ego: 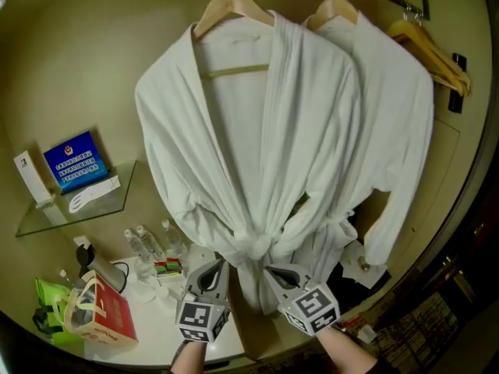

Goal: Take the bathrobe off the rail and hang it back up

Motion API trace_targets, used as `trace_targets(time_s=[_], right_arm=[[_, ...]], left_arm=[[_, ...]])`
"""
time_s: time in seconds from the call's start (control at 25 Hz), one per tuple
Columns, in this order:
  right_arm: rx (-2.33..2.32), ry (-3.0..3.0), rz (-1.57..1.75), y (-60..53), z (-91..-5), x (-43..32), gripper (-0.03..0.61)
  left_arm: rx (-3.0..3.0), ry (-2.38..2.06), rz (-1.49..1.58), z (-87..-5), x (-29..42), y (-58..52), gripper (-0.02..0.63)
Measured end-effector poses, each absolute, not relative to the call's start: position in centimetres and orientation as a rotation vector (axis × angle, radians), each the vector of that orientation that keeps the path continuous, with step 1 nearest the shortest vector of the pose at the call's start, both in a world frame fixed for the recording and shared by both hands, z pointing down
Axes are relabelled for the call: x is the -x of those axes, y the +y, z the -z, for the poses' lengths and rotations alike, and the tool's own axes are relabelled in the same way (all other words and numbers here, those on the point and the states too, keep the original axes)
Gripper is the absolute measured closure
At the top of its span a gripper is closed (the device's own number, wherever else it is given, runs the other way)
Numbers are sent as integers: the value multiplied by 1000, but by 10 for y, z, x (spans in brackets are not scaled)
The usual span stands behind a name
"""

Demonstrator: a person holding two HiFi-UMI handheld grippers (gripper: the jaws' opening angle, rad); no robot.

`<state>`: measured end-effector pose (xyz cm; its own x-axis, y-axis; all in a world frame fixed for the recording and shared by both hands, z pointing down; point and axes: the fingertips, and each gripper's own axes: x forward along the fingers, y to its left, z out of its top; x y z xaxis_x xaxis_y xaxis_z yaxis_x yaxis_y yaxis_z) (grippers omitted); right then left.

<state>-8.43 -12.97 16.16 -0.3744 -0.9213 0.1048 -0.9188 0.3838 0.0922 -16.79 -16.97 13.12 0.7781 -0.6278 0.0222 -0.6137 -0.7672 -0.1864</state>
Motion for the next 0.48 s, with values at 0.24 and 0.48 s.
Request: trace_targets(time_s=[0.24, 0.48], right_arm=[[-1712, -2515, 245, -160, -63, 77, 563], [-1791, -2503, 481, -178, 34, 57, 563]], left_arm=[[2707, 969, -18, -35, 141, -187, 612], [2539, 896, -68, 52, 114, -201, 612]])
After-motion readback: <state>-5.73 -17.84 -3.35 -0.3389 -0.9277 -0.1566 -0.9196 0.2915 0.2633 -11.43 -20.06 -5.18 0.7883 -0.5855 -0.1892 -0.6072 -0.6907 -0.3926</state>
